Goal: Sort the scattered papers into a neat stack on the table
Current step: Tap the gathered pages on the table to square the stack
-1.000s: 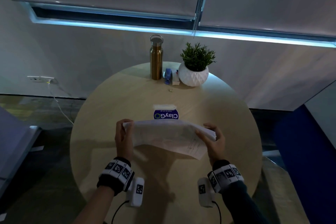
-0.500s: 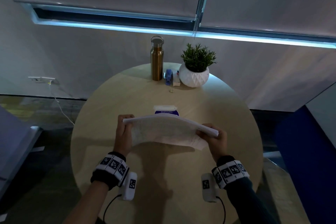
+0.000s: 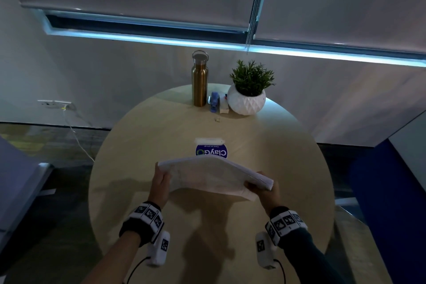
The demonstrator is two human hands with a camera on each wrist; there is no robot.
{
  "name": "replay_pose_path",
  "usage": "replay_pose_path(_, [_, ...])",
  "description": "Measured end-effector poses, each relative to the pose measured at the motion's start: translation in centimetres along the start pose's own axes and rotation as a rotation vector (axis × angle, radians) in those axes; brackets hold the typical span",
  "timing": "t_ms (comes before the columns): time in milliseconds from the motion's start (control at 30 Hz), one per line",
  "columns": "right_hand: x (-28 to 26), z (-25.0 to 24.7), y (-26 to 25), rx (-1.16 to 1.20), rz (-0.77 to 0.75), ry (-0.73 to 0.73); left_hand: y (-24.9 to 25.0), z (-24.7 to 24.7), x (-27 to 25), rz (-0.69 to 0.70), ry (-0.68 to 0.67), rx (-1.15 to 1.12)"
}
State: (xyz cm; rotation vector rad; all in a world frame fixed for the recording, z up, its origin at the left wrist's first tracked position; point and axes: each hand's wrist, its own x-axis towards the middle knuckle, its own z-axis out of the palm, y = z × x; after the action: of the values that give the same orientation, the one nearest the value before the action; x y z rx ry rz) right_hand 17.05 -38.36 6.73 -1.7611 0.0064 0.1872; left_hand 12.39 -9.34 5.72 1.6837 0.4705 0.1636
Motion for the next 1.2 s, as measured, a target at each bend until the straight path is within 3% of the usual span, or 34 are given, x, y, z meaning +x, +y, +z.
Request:
replay_pose_path(67, [0.2, 0.3, 1.0, -0.105, 0.05, 0.017, -1.0, -0.1, 0.2, -0.093, -0.019, 0.079])
replay_pose_path(200, [0.6, 0.0, 1.5, -0.015, 0.08, 0.087, -1.0, -0.8, 0.8, -0.092, -0.077, 0.088])
replay_pose_path(333, [1.2, -0.2, 1.4, -0.067, 0.135, 0.137, -0.4, -0.7, 0.6, -0.153, -0.085, 0.158])
replay_pose_path(467, [2.2, 0.6, 3.8, -0.248, 0.371, 0.114, -3.4, 0.1, 1.3, -0.284, -0.029, 0.442])
replay_pose_path(567, [2.1, 1.5, 5.4, -0.361, 0.456, 0.115, -5.4, 0.8, 1.5, -0.426, -0.056, 0.63])
replay_pose_path(800, [-0.6, 2.0, 6.9, -0.57, 0.476, 0.07, -6.7, 1.1, -0.4, -0.429, 0.008, 0.762])
replay_pose_path(1000, [-1.4, 2.4, 6.1, -0.646, 0.481, -0.031, -6.3, 1.2, -1.5, -0.381, -0.049, 0.686])
replay_pose_path(1067, [-2.1, 1.9, 5.7, -0.679, 0.437, -0.087, -6.2, 0.5, -2.0, -0.341, -0.124, 0.67])
replay_pose_path(1200, [-4.0, 1.5, 5.4, -0.914, 0.377, -0.361, -5.6, -0.2, -4.0, -0.338, -0.398, 1.03])
